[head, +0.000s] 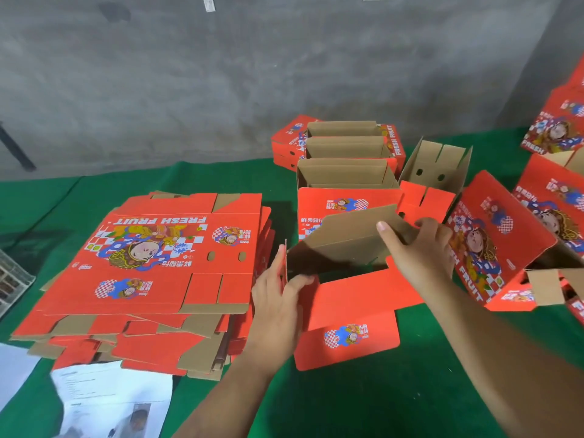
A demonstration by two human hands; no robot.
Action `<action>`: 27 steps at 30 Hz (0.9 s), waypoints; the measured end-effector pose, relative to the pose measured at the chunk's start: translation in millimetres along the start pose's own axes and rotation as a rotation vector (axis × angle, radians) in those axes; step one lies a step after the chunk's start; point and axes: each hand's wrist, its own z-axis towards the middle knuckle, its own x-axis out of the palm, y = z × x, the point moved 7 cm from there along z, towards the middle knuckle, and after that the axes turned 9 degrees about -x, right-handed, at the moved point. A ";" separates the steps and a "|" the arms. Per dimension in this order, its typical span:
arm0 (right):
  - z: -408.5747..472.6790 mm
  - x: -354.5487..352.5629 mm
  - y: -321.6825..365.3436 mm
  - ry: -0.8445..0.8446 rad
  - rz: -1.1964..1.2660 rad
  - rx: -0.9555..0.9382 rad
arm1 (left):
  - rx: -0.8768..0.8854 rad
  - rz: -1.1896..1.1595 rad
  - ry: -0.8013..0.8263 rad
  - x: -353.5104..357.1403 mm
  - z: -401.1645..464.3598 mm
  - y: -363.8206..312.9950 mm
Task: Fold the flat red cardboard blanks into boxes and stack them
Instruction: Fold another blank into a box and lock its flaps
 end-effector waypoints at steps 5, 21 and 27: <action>6.7 13.4 2.2 0.130 0.092 0.023 | 0.248 -0.105 0.038 6.5 -11.1 -12.4; -43.5 9.2 -38.1 -0.008 0.584 0.002 | -0.323 0.137 0.237 23.5 80.1 20.5; -61.6 9.1 -10.2 0.151 0.414 -0.382 | -0.425 -0.137 0.238 17.0 82.5 36.9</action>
